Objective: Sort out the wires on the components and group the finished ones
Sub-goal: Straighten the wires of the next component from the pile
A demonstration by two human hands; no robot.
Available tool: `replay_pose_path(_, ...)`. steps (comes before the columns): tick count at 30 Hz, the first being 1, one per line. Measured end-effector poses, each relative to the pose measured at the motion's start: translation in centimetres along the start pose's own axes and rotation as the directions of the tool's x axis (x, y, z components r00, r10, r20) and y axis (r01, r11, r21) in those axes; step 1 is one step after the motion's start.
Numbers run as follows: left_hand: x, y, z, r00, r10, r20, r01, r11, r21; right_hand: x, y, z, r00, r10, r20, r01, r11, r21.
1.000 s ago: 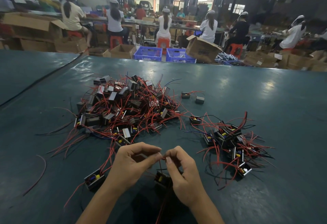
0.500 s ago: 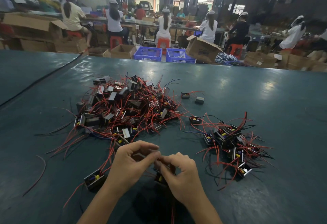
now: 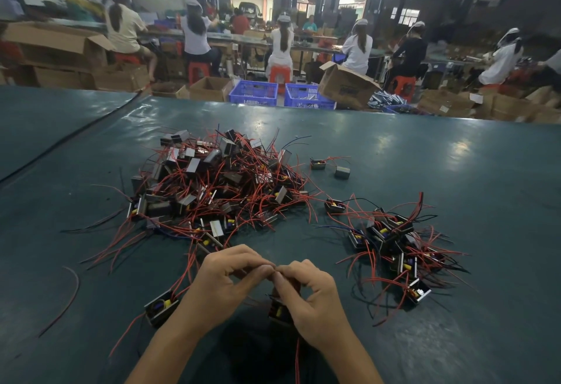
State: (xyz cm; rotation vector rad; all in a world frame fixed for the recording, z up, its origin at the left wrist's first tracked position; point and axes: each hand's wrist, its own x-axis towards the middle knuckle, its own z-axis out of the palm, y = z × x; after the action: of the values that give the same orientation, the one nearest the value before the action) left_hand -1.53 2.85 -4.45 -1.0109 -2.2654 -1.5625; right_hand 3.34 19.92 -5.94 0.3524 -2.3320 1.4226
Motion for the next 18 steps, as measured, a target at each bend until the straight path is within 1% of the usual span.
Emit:
replay_pose_path(1,0.0,0.1,0.0,1.0,-0.01,0.008,0.01,1.0,0.007,0.0,0.0,0.0,1.0,-0.001,0.002,0.001,1.0,0.004)
replay_pose_path(3,-0.1,0.4,0.0,0.999,-0.038,-0.02,0.038,0.999,0.01,0.0,0.0,0.0,1.0,-0.009,0.005,0.009,1.0,-0.005)
replay_pose_path(6,-0.1,0.7,0.0,0.982,-0.185,-0.041,0.183,0.982,-0.044,-0.1,0.2,0.2,0.998,-0.058,-0.007,0.057,0.994,-0.095)
replay_pose_path(9,0.2,0.6,0.1,0.924,-0.377,0.062,0.381,0.921,-0.083,0.0,0.3,0.4,0.985,-0.171,-0.033,0.154,0.946,-0.285)
replay_pose_path(10,0.3,0.6,0.1,0.9,-0.423,0.101,0.433,0.894,-0.117,0.0,0.4,0.4,0.979,-0.201,-0.039,0.177,0.928,-0.328)
replay_pose_path(11,0.4,0.8,0.0,0.882,-0.451,0.139,0.469,0.867,-0.166,0.0,0.3,0.4,0.976,-0.213,-0.046,0.186,0.923,-0.336)
replay_pose_path(12,0.4,1.0,0.0,0.875,-0.454,0.168,0.482,0.851,-0.209,0.0,0.3,0.3,0.977,-0.206,-0.055,0.179,0.932,-0.314)
replay_pose_path(14,0.5,1.2,-0.1,0.889,-0.415,0.192,0.454,0.853,-0.257,0.1,0.3,0.1,0.985,-0.16,-0.066,0.14,0.961,-0.239)
replay_pose_path(16,0.3,1.1,-0.3,0.919,-0.365,0.15,0.392,0.889,-0.236,0.2,0.3,-0.1,0.993,-0.097,-0.069,0.085,0.983,-0.163)
replay_pose_path(18,0.1,0.8,-0.4,0.948,-0.299,0.11,0.314,0.934,-0.171,0.2,0.3,-0.2,0.998,-0.02,-0.055,0.016,0.997,-0.071)
